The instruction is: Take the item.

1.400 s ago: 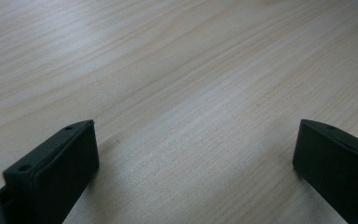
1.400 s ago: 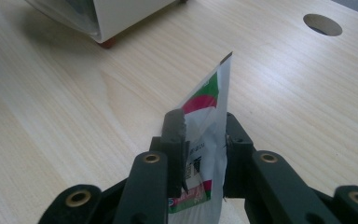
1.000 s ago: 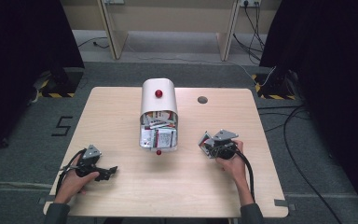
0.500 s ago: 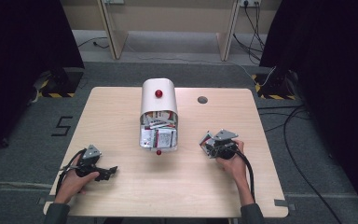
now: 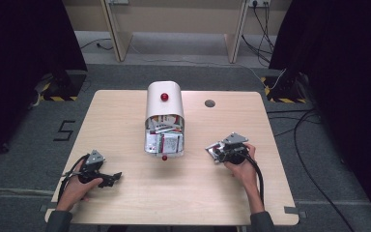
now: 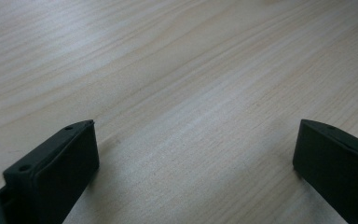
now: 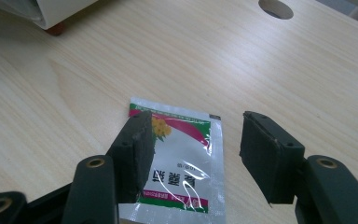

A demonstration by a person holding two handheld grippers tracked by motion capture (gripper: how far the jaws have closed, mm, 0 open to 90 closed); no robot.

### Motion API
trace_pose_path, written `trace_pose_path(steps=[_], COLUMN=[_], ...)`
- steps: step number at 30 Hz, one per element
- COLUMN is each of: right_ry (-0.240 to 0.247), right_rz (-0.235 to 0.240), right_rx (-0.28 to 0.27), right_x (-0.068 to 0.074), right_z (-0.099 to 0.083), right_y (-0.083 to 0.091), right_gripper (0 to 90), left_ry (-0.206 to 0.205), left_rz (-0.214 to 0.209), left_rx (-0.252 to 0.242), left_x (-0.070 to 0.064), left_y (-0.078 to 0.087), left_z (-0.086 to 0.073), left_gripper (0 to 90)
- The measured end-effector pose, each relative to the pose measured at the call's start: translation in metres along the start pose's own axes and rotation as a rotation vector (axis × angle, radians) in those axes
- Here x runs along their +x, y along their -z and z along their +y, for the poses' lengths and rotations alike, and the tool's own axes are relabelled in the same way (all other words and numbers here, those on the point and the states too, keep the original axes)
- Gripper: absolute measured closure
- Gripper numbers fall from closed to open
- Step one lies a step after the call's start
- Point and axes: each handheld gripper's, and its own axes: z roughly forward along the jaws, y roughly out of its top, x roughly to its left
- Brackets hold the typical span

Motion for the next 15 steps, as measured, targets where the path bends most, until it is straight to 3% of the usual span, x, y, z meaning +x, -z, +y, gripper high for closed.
trace_pose_path(steps=[15], right_ry=[-0.06], right_rz=[0.029], right_rx=[-0.014], right_x=[0.005], right_z=[-0.01], right_y=[0.026], right_gripper=[37.9], left_ry=[0.0], left_rz=[0.0], left_rx=[0.0], left_x=[0.0], left_y=[0.0], left_z=[0.0], left_gripper=[0.0])
